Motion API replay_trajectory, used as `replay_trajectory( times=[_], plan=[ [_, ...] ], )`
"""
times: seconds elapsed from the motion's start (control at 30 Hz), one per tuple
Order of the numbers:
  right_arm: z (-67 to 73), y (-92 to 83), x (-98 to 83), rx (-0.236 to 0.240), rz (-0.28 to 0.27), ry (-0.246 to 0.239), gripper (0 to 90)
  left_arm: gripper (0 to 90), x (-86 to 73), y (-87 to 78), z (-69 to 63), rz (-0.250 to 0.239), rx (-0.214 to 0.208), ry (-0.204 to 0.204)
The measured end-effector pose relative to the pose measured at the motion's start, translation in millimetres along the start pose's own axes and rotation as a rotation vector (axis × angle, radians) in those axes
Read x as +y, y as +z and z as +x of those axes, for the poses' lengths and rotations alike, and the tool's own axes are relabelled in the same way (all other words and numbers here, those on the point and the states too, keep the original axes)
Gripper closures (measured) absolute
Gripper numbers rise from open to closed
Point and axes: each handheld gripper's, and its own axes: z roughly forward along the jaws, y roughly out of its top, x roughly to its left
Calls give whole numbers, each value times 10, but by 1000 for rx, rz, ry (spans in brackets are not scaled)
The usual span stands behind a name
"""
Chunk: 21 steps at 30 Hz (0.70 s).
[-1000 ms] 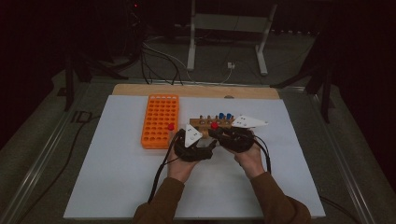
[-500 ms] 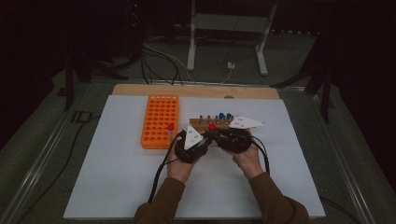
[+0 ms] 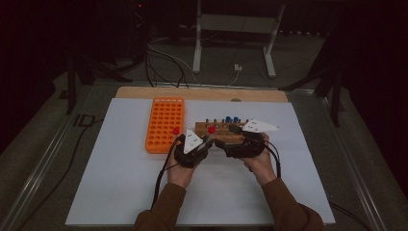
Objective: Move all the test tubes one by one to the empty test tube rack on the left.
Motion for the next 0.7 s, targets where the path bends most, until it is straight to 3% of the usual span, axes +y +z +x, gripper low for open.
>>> replay_trajectory(
  times=[0.13,0.27,0.7],
  plan=[
    [-37,-26,-41,-34,13,-4,49,751,-22,-47,44,-5,10,-16],
    [-63,-51,-71,-49,23,-15,10,751,-36,-94,79,-7,20,-22],
    [-151,-228,-162,-95,3,-17,1,750,-47,-260,176,-27,19,-46]
  ],
)
